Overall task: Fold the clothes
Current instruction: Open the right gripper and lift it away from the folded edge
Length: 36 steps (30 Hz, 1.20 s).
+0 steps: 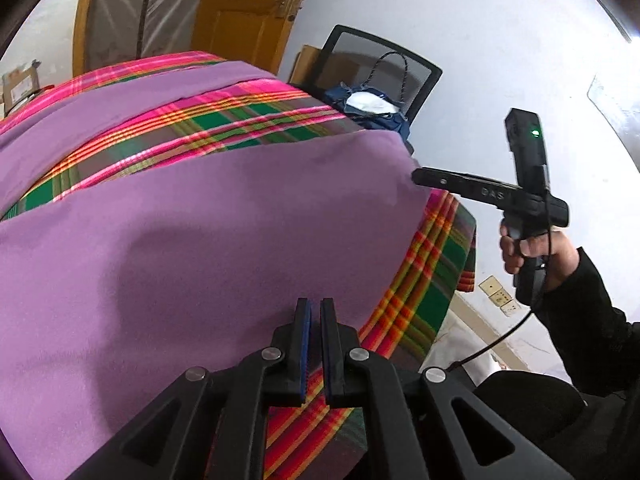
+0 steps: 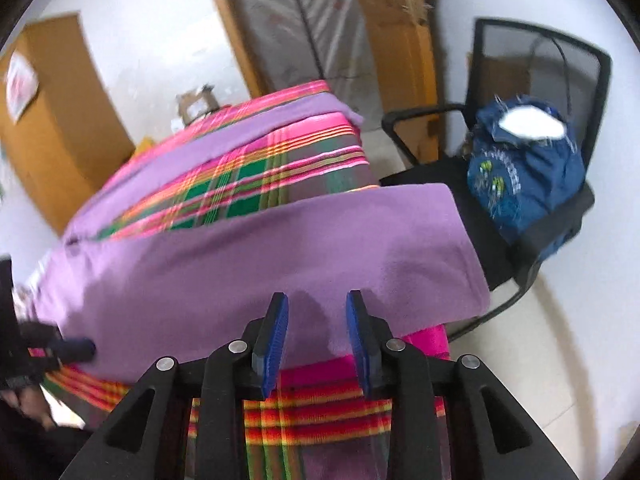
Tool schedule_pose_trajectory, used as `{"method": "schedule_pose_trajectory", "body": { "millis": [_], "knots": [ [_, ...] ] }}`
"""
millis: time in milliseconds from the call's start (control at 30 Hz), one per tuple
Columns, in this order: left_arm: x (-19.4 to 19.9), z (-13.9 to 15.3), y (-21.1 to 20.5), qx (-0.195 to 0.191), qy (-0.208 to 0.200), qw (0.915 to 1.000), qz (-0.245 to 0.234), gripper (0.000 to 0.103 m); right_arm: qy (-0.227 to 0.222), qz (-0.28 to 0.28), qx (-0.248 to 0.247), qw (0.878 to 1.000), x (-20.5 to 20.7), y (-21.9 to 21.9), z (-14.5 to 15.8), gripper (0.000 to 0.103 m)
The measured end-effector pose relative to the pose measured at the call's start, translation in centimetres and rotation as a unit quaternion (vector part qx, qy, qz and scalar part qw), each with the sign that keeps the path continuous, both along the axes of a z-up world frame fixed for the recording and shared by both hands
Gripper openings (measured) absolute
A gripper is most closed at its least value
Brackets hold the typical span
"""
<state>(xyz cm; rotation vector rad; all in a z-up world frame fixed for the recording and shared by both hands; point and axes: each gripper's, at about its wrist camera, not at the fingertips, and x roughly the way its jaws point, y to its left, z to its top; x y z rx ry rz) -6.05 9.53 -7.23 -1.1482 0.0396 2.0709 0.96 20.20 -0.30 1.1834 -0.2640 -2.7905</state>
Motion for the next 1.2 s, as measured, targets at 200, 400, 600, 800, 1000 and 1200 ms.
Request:
{"method": "schedule_pose_trajectory", "body": {
  "millis": [200, 400, 600, 800, 1000, 1200],
  "knots": [
    [0.1, 0.0, 0.0, -0.007, 0.01, 0.9999, 0.001, 0.004, 0.009, 0.027, 0.091, 0.995, 1.2, -1.3, -0.1, 0.033],
    [0.5, 0.0, 0.0, -0.012, 0.018, 0.9998, 0.004, 0.004, 0.01, 0.014, 0.098, 0.995, 1.3, -0.8, -0.4, 0.05],
    [1.0, 0.2, -0.5, -0.023, 0.027, 0.9992, 0.02, 0.004, -0.004, 0.012, 0.11, 0.994, 1.1, -1.2, -0.1, 0.051],
    [1.0, 0.6, -1.5, -0.039, 0.049, 0.9962, 0.061, 0.004, -0.002, 0.035, 0.107, 0.994, 1.0, -3.3, 1.0, 0.052],
    [0.7, 0.5, -2.7, -0.05, 0.055, 0.9929, 0.093, 0.004, 0.027, 0.117, 0.119, 0.986, 0.6, -8.8, 1.1, 0.052],
    [0.8, 0.0, -3.5, -0.047, 0.048, 0.9926, 0.101, 0.004, 0.012, 0.153, 0.117, 0.981, 0.5, -10.4, 0.0, 0.051]
  ]
}}
